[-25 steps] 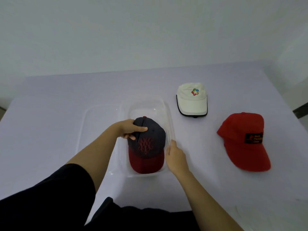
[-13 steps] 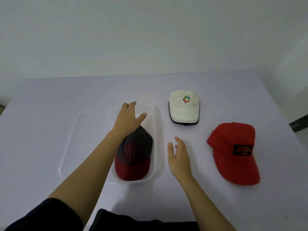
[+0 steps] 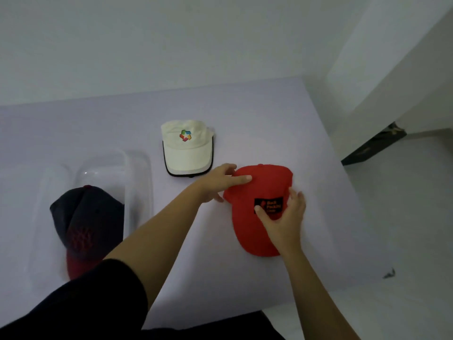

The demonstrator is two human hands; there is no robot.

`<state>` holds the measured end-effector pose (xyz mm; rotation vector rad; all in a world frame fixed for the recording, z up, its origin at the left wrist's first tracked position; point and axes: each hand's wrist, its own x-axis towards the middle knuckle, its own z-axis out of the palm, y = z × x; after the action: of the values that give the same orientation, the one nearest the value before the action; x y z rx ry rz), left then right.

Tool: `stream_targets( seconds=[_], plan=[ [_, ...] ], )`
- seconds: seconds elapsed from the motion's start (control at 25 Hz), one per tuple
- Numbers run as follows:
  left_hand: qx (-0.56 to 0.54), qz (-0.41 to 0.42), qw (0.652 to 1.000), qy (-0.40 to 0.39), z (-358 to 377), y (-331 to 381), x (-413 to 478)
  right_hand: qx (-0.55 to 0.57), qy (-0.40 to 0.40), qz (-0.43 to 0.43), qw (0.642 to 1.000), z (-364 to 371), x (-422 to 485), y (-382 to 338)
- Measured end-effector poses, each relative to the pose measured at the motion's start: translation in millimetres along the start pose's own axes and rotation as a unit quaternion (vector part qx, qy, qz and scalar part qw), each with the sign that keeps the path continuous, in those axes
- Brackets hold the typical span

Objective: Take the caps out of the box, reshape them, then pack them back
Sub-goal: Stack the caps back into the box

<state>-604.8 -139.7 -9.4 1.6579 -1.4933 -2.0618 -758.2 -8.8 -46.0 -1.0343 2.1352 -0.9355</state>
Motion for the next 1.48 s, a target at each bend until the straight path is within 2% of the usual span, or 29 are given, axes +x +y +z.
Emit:
stream_targets(
  seconds=[0.08, 0.16, 0.36, 0.52, 0.68, 0.76, 0.88, 1.0, 1.16, 1.36, 1.48],
  plan=[
    [0.007, -0.036, 0.999, -0.036, 7, 3, 16, -0.007, -0.077, 0.029, 0.997, 0, 5, 15],
    [0.006, -0.062, 0.995, -0.077, 13, 4, 24, -0.027, -0.108, 0.02, 0.994, 6, 4, 26],
    [-0.045, -0.091, 0.988, -0.119, 20, -1, 32, -0.073, -0.119, -0.02, 0.99, 18, -2, 34],
    [-0.074, -0.095, 0.987, -0.11, 19, -6, 29, -0.072, -0.113, -0.024, 0.991, 23, -4, 33],
    [-0.046, -0.085, 0.99, -0.098, 4, -6, 10, -0.033, -0.135, -0.031, 0.99, 24, -16, 25],
    [-0.009, -0.077, 0.991, -0.108, -13, -1, -4, 0.032, -0.141, -0.018, 0.989, 22, -22, 14],
    [0.005, -0.04, 0.992, -0.119, -47, 14, -38, 0.137, -0.131, -0.005, 0.982, 15, -27, -22],
    [0.006, -0.003, 0.993, -0.121, -84, 25, -79, 0.224, -0.145, -0.072, 0.961, 6, -23, -74],
    [0.021, 0.052, 0.994, -0.093, -153, 18, -153, 0.217, -0.193, -0.173, 0.941, 34, -43, -153],
    [0.038, 0.094, 0.992, -0.076, -222, -8, -220, 0.234, -0.281, -0.203, 0.909, 90, -90, -216],
    [0.045, 0.1, 0.99, -0.091, -251, -28, -250, 0.235, -0.312, -0.185, 0.902, 122, -113, -238]
  ],
)
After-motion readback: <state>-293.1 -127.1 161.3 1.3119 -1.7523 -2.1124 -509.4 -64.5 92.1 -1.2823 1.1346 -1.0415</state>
